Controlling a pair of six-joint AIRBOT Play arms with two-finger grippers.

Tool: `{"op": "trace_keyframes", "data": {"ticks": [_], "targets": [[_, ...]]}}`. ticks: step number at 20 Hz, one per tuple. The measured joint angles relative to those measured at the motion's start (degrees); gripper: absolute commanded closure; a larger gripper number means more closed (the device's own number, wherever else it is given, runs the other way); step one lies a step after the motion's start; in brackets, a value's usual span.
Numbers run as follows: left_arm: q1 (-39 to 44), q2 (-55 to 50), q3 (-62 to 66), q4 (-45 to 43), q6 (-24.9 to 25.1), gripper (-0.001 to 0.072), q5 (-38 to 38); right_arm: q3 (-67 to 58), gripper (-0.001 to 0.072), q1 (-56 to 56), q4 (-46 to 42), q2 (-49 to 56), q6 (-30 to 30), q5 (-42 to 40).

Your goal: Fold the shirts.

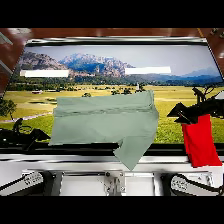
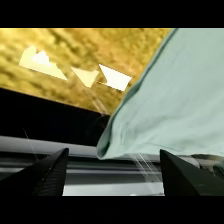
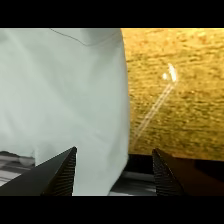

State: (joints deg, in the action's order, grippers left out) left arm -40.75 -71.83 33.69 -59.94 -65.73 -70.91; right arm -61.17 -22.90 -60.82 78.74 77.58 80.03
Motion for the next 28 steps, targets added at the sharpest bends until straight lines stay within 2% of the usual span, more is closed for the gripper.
{"op": "trace_keyframes", "data": {"ticks": [4, 5, 6, 7, 8, 9, 10, 13, 18, 19, 20, 23, 28], "targets": [[2.5, -2.4, -0.9, 2.1, 0.4, 0.0013, 1.3, 0.6, 0.0119, -0.4, 1.2, -0.3, -0.2, -1.8], [3.1, -2.9, -1.0, 2.8, 0.2, 0.0108, 1.4, 0.7, 0.0119, -0.4, 1.4, -0.3, -0.2, -2.0], [3.5, -3.3, -1.0, 2.8, -0.2, 0.0314, 1.7, 0.7, 0.0119, -0.3, 1.6, -0.3, -0.2, -2.2], [3.9, -3.9, -1.4, 3.1, -0.8, 0.0465, 3.2, 0.8, 0.0119, -0.4, 1.6, -0.3, 0.0, -2.1], [4.3, -4.3, -1.6, 3.5, -0.9, 0.0509, 4.8, 0.9, 0.0119, -0.4, 1.6, -0.3, 0.2, -2.3], [4.3, -4.3, -1.6, 3.6, -1.5, 0.0599, 5.6, 1.3, 0.0119, -0.4, 1.6, -0.3, 0.4, -2.2], [4.4, -4.5, -1.5, 3.2, -1.6, 0.0659, 6.3, 2.0, 0.0119, -0.4, 1.6, -0.3, 0.5, -2.0], [4.6, -4.5, -1.4, 3.7, -1.9, 0.0663, 6.7, 6.0, 0.0118, -0.4, 1.6, -0.3, 0.7, -1.3], [4.7, -3.1, -1.4, 3.8, 0.9, 0.0663, 5.4, 16.0, 0.0117, 1.9, 1.7, -2.6, -0.6, -1.2], [4.7, -2.4, -1.4, 4.1, 1.3, 0.0663, 4.6, 17.9, 0.006, 3.0, 1.4, -3.7, -0.8, -2.3], [4.7, -1.5, -1.4, 4.8, 1.7, 0.0663, 3.7, 19.7, 0.004, 3.9, 1.1, -4.8, -0.9, -3.5], [4.7, 1.2, -1.4, 5.4, 2.2, 0.0663, 2.5, 24.3, 0.0041, 5.6, 1.4, -7.1, 0.4, -7.8], [4.7, 3.5, -1.4, 5.8, 2.6, 0.0663, 1.8, 29.9, 0.0059, 6.4, 7.0, -8.2, 0.7, -12.6]]}}
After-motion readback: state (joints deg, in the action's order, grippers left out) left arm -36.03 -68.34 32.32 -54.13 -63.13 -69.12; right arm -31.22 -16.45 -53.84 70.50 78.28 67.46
